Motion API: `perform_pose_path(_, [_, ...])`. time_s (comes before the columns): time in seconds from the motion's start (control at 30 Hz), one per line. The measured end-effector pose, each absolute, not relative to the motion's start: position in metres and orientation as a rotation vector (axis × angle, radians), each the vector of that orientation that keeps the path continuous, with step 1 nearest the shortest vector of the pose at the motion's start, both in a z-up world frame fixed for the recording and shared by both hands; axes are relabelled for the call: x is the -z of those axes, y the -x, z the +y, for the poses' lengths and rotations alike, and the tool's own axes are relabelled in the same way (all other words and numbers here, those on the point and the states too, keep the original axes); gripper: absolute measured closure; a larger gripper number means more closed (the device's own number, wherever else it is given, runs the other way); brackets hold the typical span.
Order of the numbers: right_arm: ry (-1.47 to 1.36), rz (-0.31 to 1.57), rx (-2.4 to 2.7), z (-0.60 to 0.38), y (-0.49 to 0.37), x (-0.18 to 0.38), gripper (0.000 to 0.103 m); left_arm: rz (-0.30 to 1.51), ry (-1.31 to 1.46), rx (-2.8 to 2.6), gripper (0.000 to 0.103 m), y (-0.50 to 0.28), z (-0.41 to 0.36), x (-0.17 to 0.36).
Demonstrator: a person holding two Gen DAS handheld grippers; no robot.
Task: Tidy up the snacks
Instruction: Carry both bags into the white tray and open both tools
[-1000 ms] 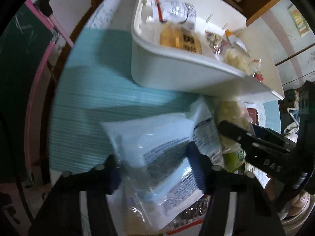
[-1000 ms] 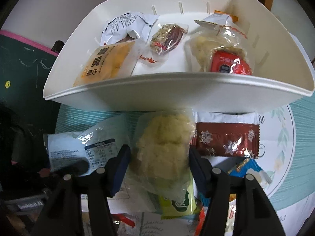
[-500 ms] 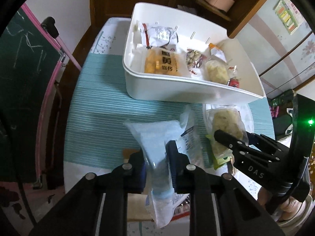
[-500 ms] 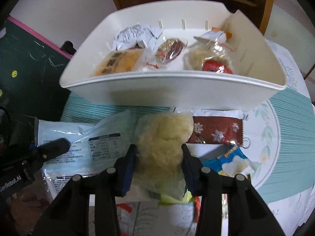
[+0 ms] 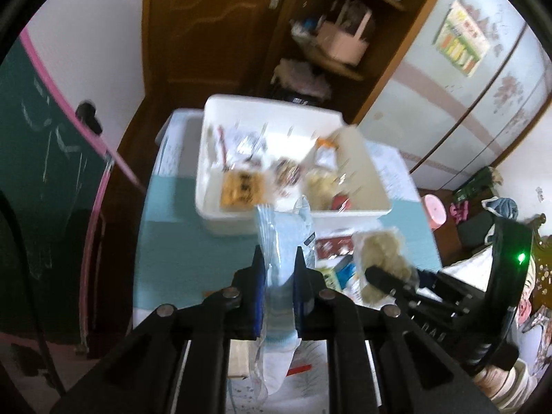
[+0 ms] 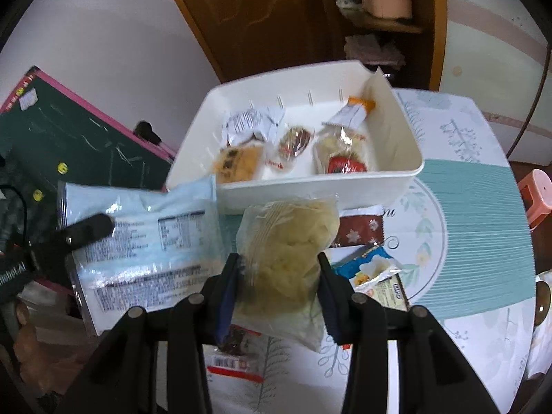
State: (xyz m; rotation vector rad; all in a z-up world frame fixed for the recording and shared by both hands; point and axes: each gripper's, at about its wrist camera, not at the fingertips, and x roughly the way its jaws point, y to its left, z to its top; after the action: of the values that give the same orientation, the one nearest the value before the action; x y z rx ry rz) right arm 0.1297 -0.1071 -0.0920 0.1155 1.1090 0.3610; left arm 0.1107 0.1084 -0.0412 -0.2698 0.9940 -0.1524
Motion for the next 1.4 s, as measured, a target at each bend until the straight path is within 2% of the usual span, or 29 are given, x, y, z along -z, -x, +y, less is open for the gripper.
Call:
perform_pose_path(0.33, [-0.132, 0.97, -0.349, -0.117, -0.134, 0.033, 0.061, 0.792, 0.191, 0.178, 0.093, -0.138, 0.091, -0.05])
perform_pose_path(0.53, [-0.099, 0.885, -0.326, -0.111, -0.17, 0.006, 0.061, 0.737, 0.145, 0.118, 0.093, -0.175, 0.088, -0.079])
perform_pose_path(0.77, [-0.097, 0.842, -0.29, -0.11, -0.222, -0.005, 0.061, 0.739, 0.113, 0.031, 0.093, -0.231, 0.087, -0.076])
perform_pose_path(1.03, [-0.05, 0.911, -0.295, -0.1, -0.273, 0.025, 0.059, 0.841, 0.056, -0.056, 0.091, -0.289, 0.076, -0.023])
perform_pose_path(1.1, [-0.01, 0.952, -0.304, -0.095, -0.281, 0.041, 0.059, 0.914, 0.049, -0.067, 0.083, -0.301, 0.073, -0.001])
perform_pose_path(1.13, [0.032, 0.97, -0.309, -0.089, -0.284, 0.053, 0.055, 0.952, 0.051, -0.065, 0.061, -0.306, 0.072, 0.011])
perform_pose_path(1.17, [0.073, 0.986, -0.312, -0.085, -0.286, 0.062, 0.049, 0.979, 0.054, -0.072, 0.032, -0.308, 0.071, 0.023])
perform_pose_path(1.2, [0.119, 1.0, -0.313, -0.08, -0.286, 0.072, 0.045, 0.991, 0.055, -0.084, 0.02, -0.308, 0.072, 0.03])
perform_pose_path(1.23, [0.168, 1.012, -0.309, -0.076, -0.285, 0.082, 0.04, 0.993, 0.055, -0.096, 0.012, -0.307, 0.072, 0.036])
perform_pose_path(1.4, [0.171, 1.073, -0.339, -0.082, -0.273, 0.106, 0.033, 1.032, 0.07, -0.115, 0.012, -0.298, 0.073, 0.061])
